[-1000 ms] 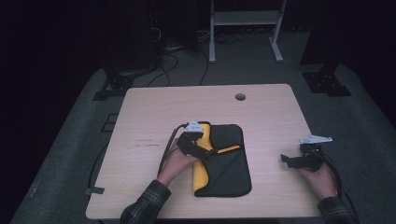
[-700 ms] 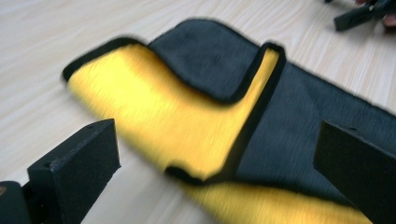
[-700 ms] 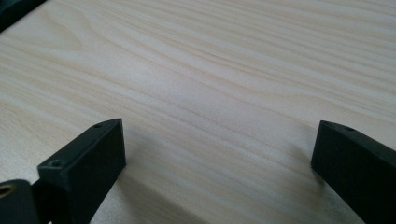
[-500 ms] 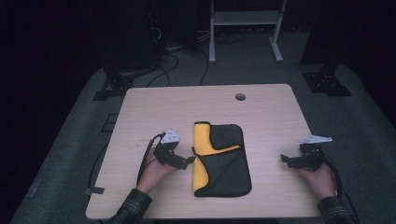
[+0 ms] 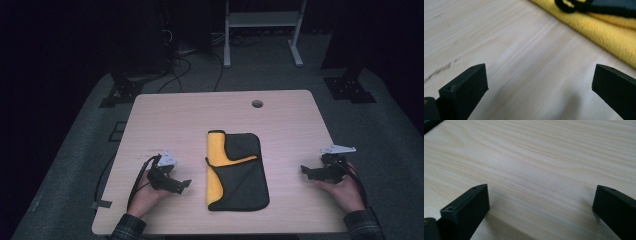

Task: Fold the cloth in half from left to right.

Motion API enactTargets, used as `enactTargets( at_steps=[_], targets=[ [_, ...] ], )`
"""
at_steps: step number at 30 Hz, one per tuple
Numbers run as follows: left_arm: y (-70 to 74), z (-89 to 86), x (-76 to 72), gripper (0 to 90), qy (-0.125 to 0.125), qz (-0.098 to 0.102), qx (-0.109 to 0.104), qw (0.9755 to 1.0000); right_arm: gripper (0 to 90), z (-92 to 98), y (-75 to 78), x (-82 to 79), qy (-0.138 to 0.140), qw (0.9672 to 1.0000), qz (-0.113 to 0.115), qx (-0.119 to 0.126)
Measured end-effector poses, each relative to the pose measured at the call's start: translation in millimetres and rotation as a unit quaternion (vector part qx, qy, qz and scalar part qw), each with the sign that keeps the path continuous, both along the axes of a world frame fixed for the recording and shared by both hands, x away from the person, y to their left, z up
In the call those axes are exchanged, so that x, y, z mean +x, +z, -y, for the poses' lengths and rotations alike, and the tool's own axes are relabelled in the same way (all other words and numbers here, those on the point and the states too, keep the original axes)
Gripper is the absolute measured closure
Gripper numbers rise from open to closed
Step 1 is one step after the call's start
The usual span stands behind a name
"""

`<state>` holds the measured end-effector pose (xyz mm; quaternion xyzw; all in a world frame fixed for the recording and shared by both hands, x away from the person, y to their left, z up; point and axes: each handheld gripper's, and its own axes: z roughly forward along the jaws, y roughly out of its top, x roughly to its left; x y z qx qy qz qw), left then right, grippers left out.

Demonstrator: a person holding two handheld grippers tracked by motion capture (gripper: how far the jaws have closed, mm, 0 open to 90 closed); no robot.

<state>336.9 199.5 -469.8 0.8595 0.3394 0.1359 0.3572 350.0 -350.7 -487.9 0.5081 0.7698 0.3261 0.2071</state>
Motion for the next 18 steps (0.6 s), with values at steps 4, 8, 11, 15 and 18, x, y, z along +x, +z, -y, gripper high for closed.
enactTargets(
  at_steps=[4,8,11,15,18],
  targets=[
    [-7.7,-11.5,-4.7,0.0,0.003,-0.007,0.012,0.9999,0.0,-1.0,0.0,-0.7,-0.001,1.0,0.0,0.0],
    [-11.8,-18.4,-9.4,0.0,-0.001,0.005,0.012,0.9999,0.2,-2.5,0.1,-2.3,0.006,1.0,0.0,0.0],
    [-13.3,-22.7,-10.7,0.0,-0.001,0.012,0.006,0.9999,0.9,-3.4,0.7,-2.3,0.003,1.0,-0.002,-0.002],
    [-13.5,-25.2,-10.4,0.0,-0.003,0.011,0.006,0.9999,1.7,-4.0,1.9,-3.0,-0.007,0.9999,-0.009,-0.004],
    [-13.6,-25.2,-10.5,0.0,-0.004,0.011,0.005,0.9999,23.2,-5.0,7.8,-5.0,-0.014,0.9997,-0.019,-0.007]
  ],
)
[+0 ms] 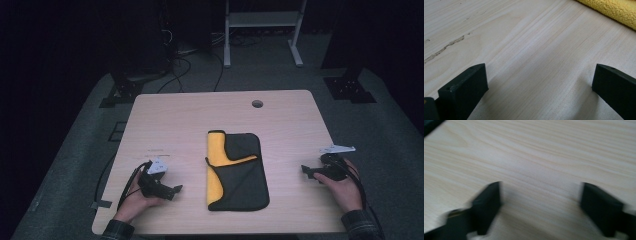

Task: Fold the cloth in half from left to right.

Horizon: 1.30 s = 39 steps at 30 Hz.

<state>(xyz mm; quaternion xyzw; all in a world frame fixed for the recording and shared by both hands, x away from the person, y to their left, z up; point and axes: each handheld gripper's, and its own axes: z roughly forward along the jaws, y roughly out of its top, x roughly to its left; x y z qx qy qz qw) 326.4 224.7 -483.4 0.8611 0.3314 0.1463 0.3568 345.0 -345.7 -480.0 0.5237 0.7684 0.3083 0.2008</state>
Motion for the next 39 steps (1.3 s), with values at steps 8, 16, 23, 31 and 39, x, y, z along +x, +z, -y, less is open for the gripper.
enactTargets(
  at_steps=[8,16,23,31,39],
  targets=[
    [-0.1,-1.7,-1.1,0.0,-0.004,0.0,0.0,1.0,51.7,-3.0,15.4,-0.5,0.024,0.9996,-0.001,0.016],
    [0.0,-1.9,-1.1,0.0,-0.004,-0.001,0.0,1.0,66.5,-21.4,35.6,4.4,0.047,0.9973,0.033,0.045],
    [0.0,-2.0,-1.0,0.0,-0.004,-0.001,0.001,1.0,66.5,-48.1,52.2,13.3,0.1,0.9922,0.035,0.066],
    [0.0,-2.0,-0.9,0.0,-0.004,-0.001,0.001,1.0,65.4,-81.7,60.0,23.9,0.14,0.986,0.039,0.081],
    [0.0,-2.0,-0.8,0.0,-0.004,-0.001,0.001,1.0,69.1,-109.3,59.1,35.8,0.171,0.9799,0.022,0.101]
  ],
)
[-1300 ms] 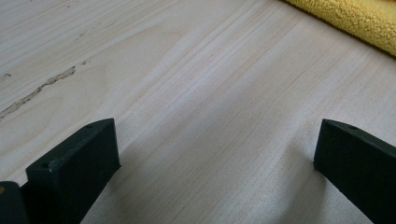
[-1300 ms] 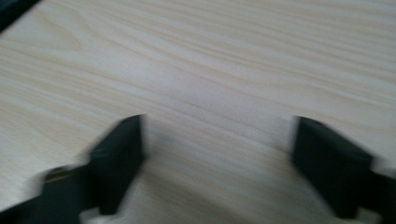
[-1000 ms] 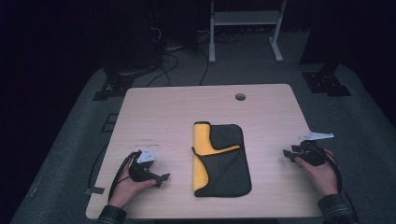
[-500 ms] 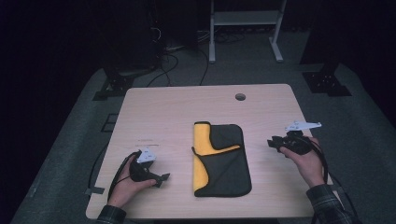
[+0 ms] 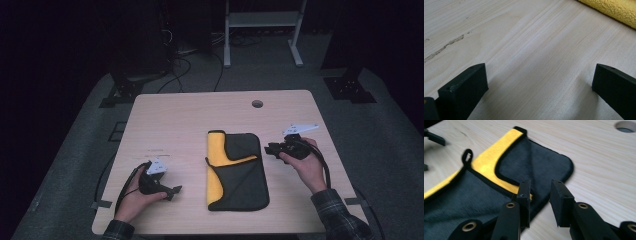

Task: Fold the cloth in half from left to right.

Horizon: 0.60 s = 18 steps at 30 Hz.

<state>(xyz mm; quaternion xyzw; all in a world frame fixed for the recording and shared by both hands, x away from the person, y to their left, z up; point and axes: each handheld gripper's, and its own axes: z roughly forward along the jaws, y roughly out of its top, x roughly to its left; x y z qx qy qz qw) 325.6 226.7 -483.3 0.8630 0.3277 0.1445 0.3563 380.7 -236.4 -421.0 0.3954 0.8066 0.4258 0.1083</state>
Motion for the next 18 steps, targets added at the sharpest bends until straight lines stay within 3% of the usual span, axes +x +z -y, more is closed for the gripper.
enactTargets(
  at_steps=[5,18],
  targets=[
    [-0.1,0.2,0.1,0.0,0.002,0.0,0.0,1.0,67.8,-15.0,0.2,5.1,0.022,0.9997,-0.005,0.009],
    [-0.3,0.3,0.5,0.0,0.002,0.001,-0.002,1.0,64.6,-64.9,-6.9,15.5,0.065,0.9978,-0.012,0.002]
  ],
)
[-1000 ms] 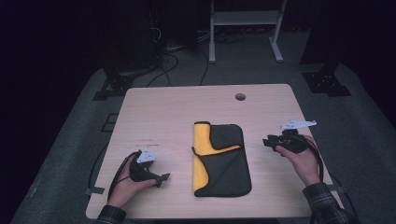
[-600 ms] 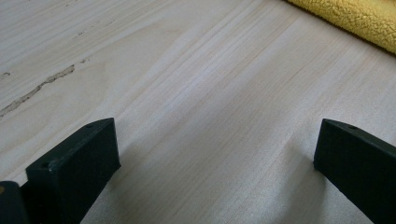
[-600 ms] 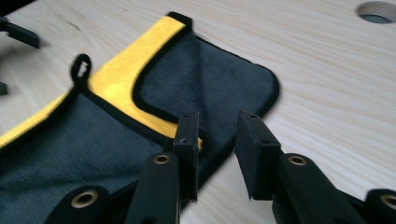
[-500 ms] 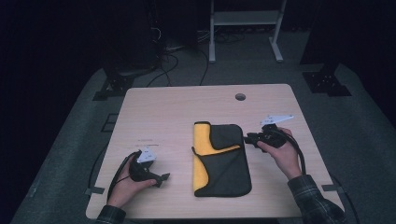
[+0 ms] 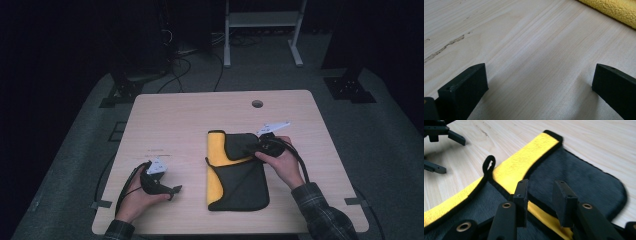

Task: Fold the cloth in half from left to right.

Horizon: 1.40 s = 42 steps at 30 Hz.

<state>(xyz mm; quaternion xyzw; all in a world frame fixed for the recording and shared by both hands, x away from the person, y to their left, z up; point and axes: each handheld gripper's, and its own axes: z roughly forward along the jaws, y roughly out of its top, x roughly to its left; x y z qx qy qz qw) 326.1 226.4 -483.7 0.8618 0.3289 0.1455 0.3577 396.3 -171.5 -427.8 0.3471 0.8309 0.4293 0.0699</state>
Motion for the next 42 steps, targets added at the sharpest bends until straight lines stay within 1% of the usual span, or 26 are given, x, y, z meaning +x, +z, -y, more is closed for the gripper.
enactTargets(
  at_steps=[7,9,10,13,16,21,22,23,26,28,30,34,38,42],
  targets=[
    [0.0,-0.1,0.0,0.0,0.0,0.0,0.0,1.0,64.1,-23.9,-10.0,5.2,0.018,0.9998,-0.007,-0.011],
    [0.0,-0.1,-0.1,0.0,0.001,-0.001,0.0,1.0,63.9,-29.9,-13.4,6.4,0.023,0.9995,-0.005,-0.019],
    [0.0,-0.1,0.0,0.0,0.0,0.0,0.0,1.0,63.9,-33.0,-14.9,6.9,0.025,0.9994,-0.007,-0.021],
    [0.0,-0.1,0.0,0.0,0.001,-0.001,-0.001,1.0,63.7,-41.8,-20.1,10.3,0.03,0.9992,-0.007,-0.024],
    [0.0,-0.1,-0.1,0.0,0.0,-0.001,-0.001,1.0,63.3,-52.1,-26.9,13.4,0.034,0.9985,-0.008,-0.041],
    [0.0,-0.1,0.0,0.0,0.0,-0.001,-0.001,1.0,62.8,-61.2,-37.7,15.7,0.037,0.9973,-0.007,-0.063],
    [0.0,-0.2,-0.1,0.0,0.001,0.0,0.0,1.0,63.5,-62.6,-39.8,15.1,0.037,0.9968,-0.001,-0.071],
    [0.0,-0.2,-0.1,0.0,0.001,0.0,-0.001,1.0,64.4,-63.3,-40.1,14.4,0.036,0.9965,0.002,-0.075],
    [0.0,-0.2,-0.1,0.0,0.001,0.0,-0.001,1.0,72.2,-64.4,-40.3,12.9,0.031,0.9954,0.018,-0.089],
    [0.0,-0.1,-0.1,0.0,0.001,0.0,-0.001,1.0,77.6,-64.0,-40.8,12.6,0.028,0.9955,0.019,-0.088],
    [0.0,-0.1,-0.1,0.0,0.001,0.0,-0.001,1.0,80.4,-62.9,-40.3,12.8,0.027,0.9957,0.019,-0.087],
    [0.0,-0.1,-0.1,0.0,0.001,0.0,-0.001,1.0,81.8,-58.7,-36.6,13.9,0.028,0.9962,0.013,-0.081],
    [0.0,-0.2,-0.1,0.0,0.001,0.0,-0.001,1.0,81.9,-52.2,-30.5,16.5,0.026,0.9968,0.013,-0.074],
    [0.0,-0.1,-0.1,0.0,0.001,0.0,-0.001,1.0,81.9,-43.6,-23.3,21.3,0.014,0.9978,0.015,-0.062]
  ],
)
